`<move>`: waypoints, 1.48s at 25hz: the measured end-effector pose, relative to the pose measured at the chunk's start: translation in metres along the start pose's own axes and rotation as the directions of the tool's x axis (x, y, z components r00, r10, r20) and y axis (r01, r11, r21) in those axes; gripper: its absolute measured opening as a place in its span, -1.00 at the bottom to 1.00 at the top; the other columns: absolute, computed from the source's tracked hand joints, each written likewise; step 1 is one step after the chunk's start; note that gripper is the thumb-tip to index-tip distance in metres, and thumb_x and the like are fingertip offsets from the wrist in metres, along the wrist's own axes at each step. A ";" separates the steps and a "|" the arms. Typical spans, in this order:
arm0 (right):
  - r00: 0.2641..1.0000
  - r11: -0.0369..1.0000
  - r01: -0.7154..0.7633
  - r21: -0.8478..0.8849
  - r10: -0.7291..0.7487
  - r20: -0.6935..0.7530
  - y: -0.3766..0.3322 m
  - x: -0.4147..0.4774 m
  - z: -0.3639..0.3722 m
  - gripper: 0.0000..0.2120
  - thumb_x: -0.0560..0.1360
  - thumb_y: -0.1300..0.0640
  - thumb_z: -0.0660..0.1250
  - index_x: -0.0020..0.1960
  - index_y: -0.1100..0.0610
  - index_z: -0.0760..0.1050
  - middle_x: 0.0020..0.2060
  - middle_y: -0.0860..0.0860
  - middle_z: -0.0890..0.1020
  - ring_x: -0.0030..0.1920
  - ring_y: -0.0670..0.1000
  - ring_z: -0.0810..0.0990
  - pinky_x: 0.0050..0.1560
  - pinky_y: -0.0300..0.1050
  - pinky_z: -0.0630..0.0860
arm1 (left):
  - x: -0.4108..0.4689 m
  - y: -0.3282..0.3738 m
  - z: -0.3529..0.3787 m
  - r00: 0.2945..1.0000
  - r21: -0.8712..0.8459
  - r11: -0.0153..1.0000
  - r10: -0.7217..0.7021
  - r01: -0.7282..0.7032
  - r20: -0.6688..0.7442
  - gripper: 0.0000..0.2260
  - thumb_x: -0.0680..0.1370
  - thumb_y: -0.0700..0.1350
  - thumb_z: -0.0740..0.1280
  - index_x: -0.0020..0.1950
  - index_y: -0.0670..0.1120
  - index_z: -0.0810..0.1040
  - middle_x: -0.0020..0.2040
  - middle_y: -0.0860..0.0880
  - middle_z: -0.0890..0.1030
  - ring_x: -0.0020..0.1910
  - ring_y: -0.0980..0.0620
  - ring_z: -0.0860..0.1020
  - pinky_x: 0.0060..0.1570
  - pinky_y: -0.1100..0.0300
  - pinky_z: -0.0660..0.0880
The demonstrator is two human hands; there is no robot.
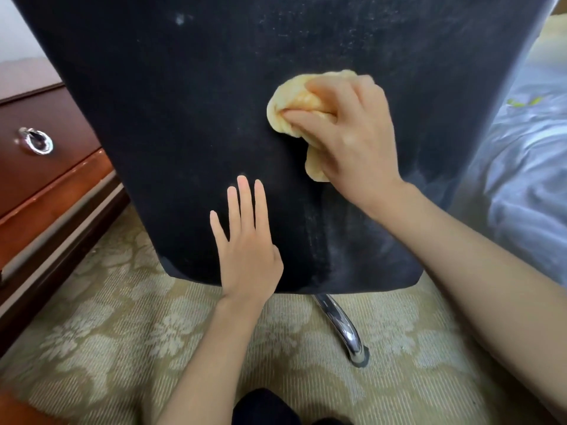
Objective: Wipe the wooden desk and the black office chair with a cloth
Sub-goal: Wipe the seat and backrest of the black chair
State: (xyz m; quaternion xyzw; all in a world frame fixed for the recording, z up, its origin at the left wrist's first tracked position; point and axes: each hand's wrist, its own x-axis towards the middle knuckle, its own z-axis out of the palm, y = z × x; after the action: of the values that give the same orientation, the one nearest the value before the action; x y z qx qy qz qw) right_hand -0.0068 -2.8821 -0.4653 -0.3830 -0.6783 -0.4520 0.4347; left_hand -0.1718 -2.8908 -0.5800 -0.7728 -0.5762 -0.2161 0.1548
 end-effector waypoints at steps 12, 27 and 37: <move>0.933 0.988 0.065 0.139 -0.109 0.342 -0.043 -0.149 0.027 -0.78 0.50 0.17 0.30 0.09 0.04 0.65 -0.08 0.09 0.66 -0.18 0.10 0.38 -0.03 -0.01 0.33 | 0.004 -0.009 0.005 0.999 0.128 0.992 0.011 -0.015 0.038 -0.27 0.51 -0.14 0.11 0.53 -0.19 -0.29 0.56 -0.21 -0.18 0.55 -0.15 -0.08 0.42 -0.24 0.09; 0.198 0.304 -0.952 0.021 0.565 0.801 -0.094 -0.188 -0.025 -0.72 0.44 0.25 0.41 0.10 0.00 0.63 -0.02 0.01 0.55 0.02 -0.05 0.49 0.05 -0.30 0.39 | -0.078 0.018 0.013 0.919 -0.663 0.696 0.010 0.277 0.394 -0.67 0.58 -0.07 0.27 0.33 0.05 0.36 0.25 0.14 0.35 0.20 0.16 0.44 0.32 0.05 0.34; -0.252 -0.848 -0.500 0.175 0.336 0.908 -0.089 -0.171 -0.091 -0.76 0.49 0.10 0.34 0.10 0.18 0.61 -0.09 0.04 0.69 -0.13 -0.06 0.67 -0.18 -0.19 0.60 | -0.104 0.053 0.015 0.963 -0.759 0.612 -0.012 0.221 0.270 -0.76 0.48 -0.01 0.40 0.15 0.04 0.59 -0.01 0.21 0.44 -0.02 0.26 0.47 -0.05 0.39 0.40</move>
State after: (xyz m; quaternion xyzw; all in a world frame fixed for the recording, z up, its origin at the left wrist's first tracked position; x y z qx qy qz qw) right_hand -0.0093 -3.0167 -0.6306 -0.4300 -0.1598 0.6249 0.6317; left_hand -0.1442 -2.9842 -0.6453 -0.7431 -0.4878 -0.3609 -0.2821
